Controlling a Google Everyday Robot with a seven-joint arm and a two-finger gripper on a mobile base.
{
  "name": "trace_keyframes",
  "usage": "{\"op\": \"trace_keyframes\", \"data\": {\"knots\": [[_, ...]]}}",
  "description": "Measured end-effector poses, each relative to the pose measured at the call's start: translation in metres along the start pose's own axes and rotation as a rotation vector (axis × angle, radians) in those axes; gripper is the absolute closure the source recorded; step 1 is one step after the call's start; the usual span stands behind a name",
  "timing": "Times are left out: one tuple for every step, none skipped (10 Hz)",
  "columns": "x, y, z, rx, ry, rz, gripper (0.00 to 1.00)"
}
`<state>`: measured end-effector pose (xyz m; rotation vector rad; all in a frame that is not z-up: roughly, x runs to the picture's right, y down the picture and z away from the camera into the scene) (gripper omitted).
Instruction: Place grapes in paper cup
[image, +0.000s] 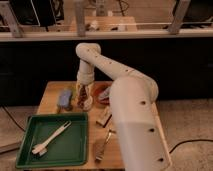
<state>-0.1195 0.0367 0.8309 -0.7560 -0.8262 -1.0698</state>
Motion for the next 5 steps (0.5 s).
{"op": "trace_keyframes", "data": {"knots": [[0.000, 0.000, -0.001, -0.003, 0.001, -0.001, 0.20], [0.000, -0.002, -0.002, -0.003, 0.007, -0.003, 0.20], [0.000, -0.002, -0.004, -0.003, 0.013, -0.004, 0.20], [0.000, -0.001, -0.007, -0.002, 0.019, -0.002, 0.20], [0.000, 0.001, -0.011, 0.006, 0.027, 0.002, 0.20]]}}
